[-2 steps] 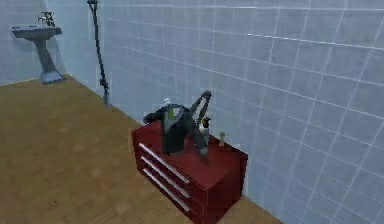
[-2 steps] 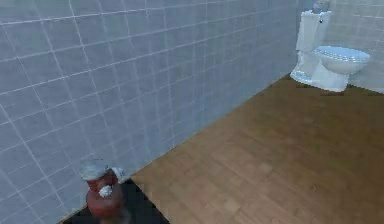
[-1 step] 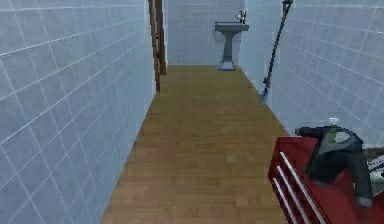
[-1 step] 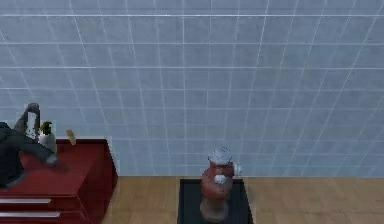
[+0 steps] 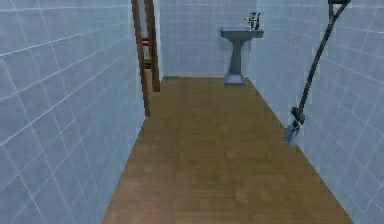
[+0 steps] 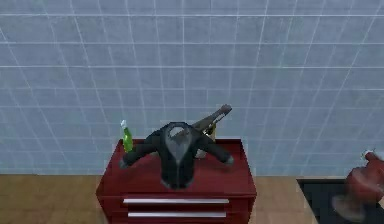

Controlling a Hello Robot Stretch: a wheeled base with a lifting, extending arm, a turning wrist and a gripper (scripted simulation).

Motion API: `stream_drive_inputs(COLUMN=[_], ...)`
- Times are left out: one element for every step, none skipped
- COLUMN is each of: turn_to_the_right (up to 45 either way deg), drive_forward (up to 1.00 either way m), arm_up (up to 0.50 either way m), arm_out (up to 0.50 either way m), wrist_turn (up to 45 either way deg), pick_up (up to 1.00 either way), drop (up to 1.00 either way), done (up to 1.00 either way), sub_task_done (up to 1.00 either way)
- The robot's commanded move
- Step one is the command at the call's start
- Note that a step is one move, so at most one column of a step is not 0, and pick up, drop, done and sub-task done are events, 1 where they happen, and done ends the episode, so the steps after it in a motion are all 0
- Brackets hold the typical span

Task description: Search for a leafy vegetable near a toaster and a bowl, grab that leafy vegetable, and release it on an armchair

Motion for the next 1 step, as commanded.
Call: stream_drive_inputs(turn_to_the_right=[0.0], drive_forward=[1.00], arm_up=[0.00], arm_out=[0.00], wrist_turn=[0.0], pick_up=[0.00], drop=[0.00], done=[0.00], sub_task_done=[0.00])
